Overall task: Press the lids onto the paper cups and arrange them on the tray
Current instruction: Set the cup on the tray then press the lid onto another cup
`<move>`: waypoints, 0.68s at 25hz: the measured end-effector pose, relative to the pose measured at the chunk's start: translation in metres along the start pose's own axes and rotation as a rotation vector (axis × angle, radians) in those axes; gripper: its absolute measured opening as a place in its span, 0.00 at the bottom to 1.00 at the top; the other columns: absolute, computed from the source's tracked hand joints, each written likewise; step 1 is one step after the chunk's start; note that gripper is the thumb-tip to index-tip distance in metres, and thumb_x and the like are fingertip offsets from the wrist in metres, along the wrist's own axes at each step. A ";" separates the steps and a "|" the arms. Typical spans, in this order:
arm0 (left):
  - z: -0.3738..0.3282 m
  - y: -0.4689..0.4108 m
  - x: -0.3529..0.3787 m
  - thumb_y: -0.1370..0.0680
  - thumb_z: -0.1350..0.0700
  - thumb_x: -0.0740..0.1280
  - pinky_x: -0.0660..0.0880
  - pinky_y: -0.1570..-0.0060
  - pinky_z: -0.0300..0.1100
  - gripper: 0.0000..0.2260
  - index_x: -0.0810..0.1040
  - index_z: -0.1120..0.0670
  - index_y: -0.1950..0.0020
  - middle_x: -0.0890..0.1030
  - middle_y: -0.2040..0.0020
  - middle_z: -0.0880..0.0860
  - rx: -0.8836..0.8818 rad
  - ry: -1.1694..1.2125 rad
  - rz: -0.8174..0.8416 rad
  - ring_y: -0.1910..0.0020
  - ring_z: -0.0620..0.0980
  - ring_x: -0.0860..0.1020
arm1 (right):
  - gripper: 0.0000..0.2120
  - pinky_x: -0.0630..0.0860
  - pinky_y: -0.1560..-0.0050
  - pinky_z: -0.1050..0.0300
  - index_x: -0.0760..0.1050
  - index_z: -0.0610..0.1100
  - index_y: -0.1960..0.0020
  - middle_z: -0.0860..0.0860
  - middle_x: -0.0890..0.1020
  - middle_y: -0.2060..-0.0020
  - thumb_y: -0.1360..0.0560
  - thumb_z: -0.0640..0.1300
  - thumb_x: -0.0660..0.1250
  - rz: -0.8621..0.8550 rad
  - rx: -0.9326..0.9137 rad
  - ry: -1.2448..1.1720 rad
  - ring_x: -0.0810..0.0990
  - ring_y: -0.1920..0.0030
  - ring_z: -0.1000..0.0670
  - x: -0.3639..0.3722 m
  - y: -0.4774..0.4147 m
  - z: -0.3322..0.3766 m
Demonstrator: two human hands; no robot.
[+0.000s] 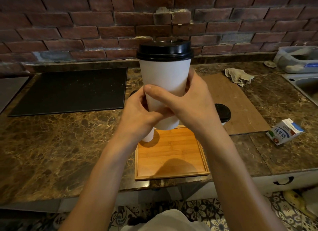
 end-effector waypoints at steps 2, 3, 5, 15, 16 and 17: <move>0.001 0.001 0.000 0.34 0.63 0.76 0.76 0.62 0.28 0.19 0.75 0.46 0.51 0.82 0.58 0.43 -0.007 0.000 -0.006 0.56 0.37 0.82 | 0.33 0.81 0.56 0.64 0.70 0.48 0.35 0.56 0.78 0.47 0.35 0.57 0.78 -0.017 0.004 0.006 0.79 0.48 0.58 0.001 0.001 -0.001; 0.001 0.001 0.001 0.35 0.60 0.76 0.76 0.62 0.28 0.19 0.75 0.46 0.51 0.83 0.59 0.43 -0.010 0.003 -0.001 0.56 0.37 0.82 | 0.32 0.81 0.55 0.63 0.71 0.48 0.36 0.56 0.79 0.47 0.35 0.57 0.78 -0.019 0.003 0.006 0.79 0.48 0.58 0.001 0.001 -0.001; -0.003 0.002 0.002 0.38 0.56 0.76 0.75 0.63 0.27 0.19 0.74 0.45 0.51 0.83 0.59 0.37 -0.005 0.008 0.018 0.56 0.35 0.81 | 0.32 0.81 0.54 0.61 0.72 0.48 0.36 0.56 0.80 0.47 0.35 0.56 0.78 -0.013 0.001 -0.011 0.80 0.48 0.58 -0.001 0.000 -0.001; -0.011 0.002 0.008 0.38 0.51 0.78 0.76 0.61 0.28 0.24 0.75 0.45 0.45 0.82 0.53 0.40 -0.015 0.056 0.175 0.51 0.39 0.81 | 0.25 0.80 0.56 0.62 0.75 0.49 0.41 0.54 0.83 0.51 0.35 0.51 0.76 0.120 0.035 -0.251 0.83 0.50 0.56 0.000 -0.003 -0.005; -0.009 0.002 0.009 0.37 0.50 0.77 0.76 0.60 0.29 0.23 0.76 0.45 0.44 0.82 0.52 0.41 -0.031 0.081 0.197 0.50 0.40 0.81 | 0.23 0.80 0.56 0.61 0.76 0.48 0.41 0.53 0.83 0.51 0.35 0.50 0.75 0.151 0.050 -0.281 0.83 0.50 0.54 0.001 -0.004 -0.007; -0.008 0.003 0.010 0.37 0.50 0.75 0.77 0.59 0.30 0.22 0.76 0.45 0.44 0.82 0.51 0.42 -0.048 0.107 0.220 0.50 0.41 0.81 | 0.23 0.80 0.54 0.59 0.76 0.47 0.41 0.51 0.83 0.50 0.34 0.50 0.75 0.184 0.061 -0.301 0.83 0.49 0.52 0.003 -0.004 -0.008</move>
Point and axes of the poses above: each hand's wrist, its own y-axis away from the middle knuckle, its own x-axis out of the palm, z = x × y, the point moved 9 cm from there along -y, towards the middle knuckle
